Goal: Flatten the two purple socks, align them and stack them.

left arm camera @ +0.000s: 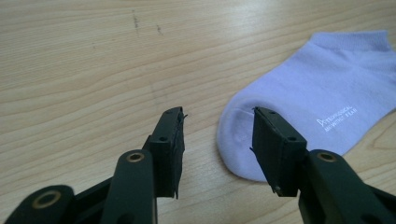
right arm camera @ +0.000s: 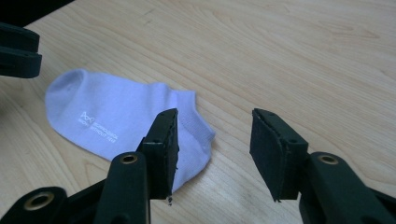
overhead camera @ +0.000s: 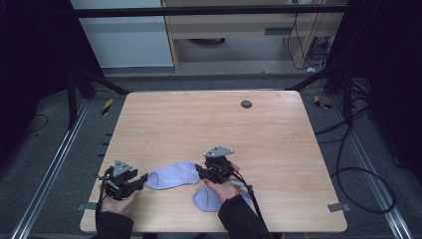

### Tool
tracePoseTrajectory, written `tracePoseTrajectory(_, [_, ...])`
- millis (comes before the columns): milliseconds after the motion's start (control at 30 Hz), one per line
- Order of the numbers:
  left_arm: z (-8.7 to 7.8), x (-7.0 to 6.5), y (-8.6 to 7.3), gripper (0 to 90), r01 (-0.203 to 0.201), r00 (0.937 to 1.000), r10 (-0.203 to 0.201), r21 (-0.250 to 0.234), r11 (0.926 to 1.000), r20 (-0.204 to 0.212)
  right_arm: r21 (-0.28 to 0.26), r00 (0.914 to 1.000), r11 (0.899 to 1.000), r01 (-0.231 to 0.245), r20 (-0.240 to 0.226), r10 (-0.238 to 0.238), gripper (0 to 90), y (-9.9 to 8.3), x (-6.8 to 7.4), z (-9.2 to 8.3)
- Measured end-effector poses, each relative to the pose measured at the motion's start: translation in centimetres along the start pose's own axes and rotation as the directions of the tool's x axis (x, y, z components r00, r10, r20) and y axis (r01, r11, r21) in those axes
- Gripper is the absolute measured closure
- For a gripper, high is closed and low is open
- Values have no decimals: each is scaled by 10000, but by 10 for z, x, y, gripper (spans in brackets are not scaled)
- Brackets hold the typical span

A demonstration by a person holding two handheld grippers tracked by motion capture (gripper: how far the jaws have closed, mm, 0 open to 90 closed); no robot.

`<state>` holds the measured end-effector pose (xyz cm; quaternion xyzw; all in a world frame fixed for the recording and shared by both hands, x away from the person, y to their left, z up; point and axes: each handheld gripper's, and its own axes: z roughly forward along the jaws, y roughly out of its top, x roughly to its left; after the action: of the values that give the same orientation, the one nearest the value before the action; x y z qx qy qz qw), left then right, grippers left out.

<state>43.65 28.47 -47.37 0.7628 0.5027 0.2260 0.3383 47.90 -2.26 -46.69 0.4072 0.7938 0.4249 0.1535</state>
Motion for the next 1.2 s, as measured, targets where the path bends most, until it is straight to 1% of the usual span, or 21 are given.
tracePoseTrajectory(33, [0, 0, 0, 542, 0, 10000, 0, 0, 10000, 0, 0, 10000, 10000, 0, 0, 0, 527, 0, 0, 0])
tracePoseTrajectory(67, [1, -1, 0, 542, -57, 10000, 57, 73, 10000, 36, 82, 10000, 10000, -1, 8, 1, 535, 0, 1, 3])
tracePoseTrajectory(100, [5, -3, -1, 548, -153, 9999, 152, 221, 9996, 49, 292, 9998, 9994, 169, 53, -170, 553, -2, 3, 11])
tracePoseTrajectory(133, [6, -3, -1, 549, -223, 9997, 222, 303, 9993, 33, 355, 9998, 9992, 158, 72, -161, 555, -2, 4, 13])
tracePoseTrajectory(200, [9, -4, -1, 554, -244, 9997, 244, 373, 9990, 21, 412, 9997, 9989, 224, 82, -227, 558, -2, 4, 17])
tracePoseTrajectory(233, [11, -4, -1, 569, -245, 9997, 246, 454, 9987, -16, 584, 9997, 9981, 211, 119, -218, 572, -3, 6, 25])
tracePoseTrajectory(300, [12, -3, -1, 575, -263, 9997, 264, 513, 9983, -13, 631, 9994, 9976, 299, 138, -308, 575, -4, 6, 27])
tracePoseTrajectory(333, [13, -3, -2, 586, -229, 9997, 231, 552, 9982, -25, 735, 9994, 9969, 276, 167, -289, 580, -5, 7, 30])
tracePoseTrajectory(467, [17, -1, -3, 625, -62, 9999, 56, 639, 9979, 87, 827, 9987, 9957, 415, 257, -437, 599, -7, 9, 39])
tracePoseTrajectory(533, [17, 0, -4, 653, -19, 9999, 6, 777, 9970, 159, 931, 9981, 9944, 494, 320, -525, 609, -8, 9, 42])
tracePoseTrajectory(567, [18, 0, -4, 682, 0, 9998, -14, 770, 9970, 188, 996, 9979, 9937, 506, 354, -543, 629, -9, 10, 44])
tracePoseTrajectory(667, [19, 0, -5, 705, -15, 9997, -8, 912, 9958, 255, 1003, 9979, 9937, 502, 350, -540, 657, -9, 10, 44])
tracePoseTrajectory(700, [20, -1, -5, 729, 0, 9995, -29, 955, 9954, 299, 1054, 9980, 9932, 485, 364, -525, 704, -9, 10, 45])
tracePoseTrajectory(767, [21, -1, -5, 739, 10, 9994, -44, 982, 9952, 344, 1095, 9979, 9927, 512, 332, -551, 718, -10, 10, 45])
tracePoseTrajectory(800, [21, -2, -5, 768, 80, 9992, -119, 994, 9950, 392, 1106, 9981, 9926, 501, 293, -536, 762, -10, 11, 46])
tracePoseTrajectory(867, [21, -1, -4, 781, 164, 9987, -212, 1031, 9945, 457, 1123, 9979, 9923, 517, 324, -557, 783, -10, 11, 46])
tracePoseTrajectory(900, [21, -1, -4, 816, 252, 9982, -309, 1059, 9941, 521, 1167, 9980, 9919, 495, 340, -539, 825, -9, 11, 45])
tracePoseTrajectory(933, [21, -1, -4, 824, 252, 9982, -309, 1059, 9941, 521, 1167, 9980, 9919, 495, 340, -539, 825, -9, 11, 45])
tracePoseTrajectory(967, [21, -2, -4, 836, 222, 9982, -280, 1079, 9939, 522, 1191, 9985, 9920, 415, 308, -454, 857, -9, 11, 44])
tracePoseTrajectory(1133, [19, -4, -3, 861, 180, 9983, -241, 1098, 9938, 540, 1106, 9993, 9934, 309, 154, -328, 866, -7, 11, 39])
tracePoseTrajectory(1200, [17, -5, -2, 862, 180, 9981, -240, 1028, 9945, 575, 929, 9993, 9950, 363, 48, -369, 866, -6, 13, 33])
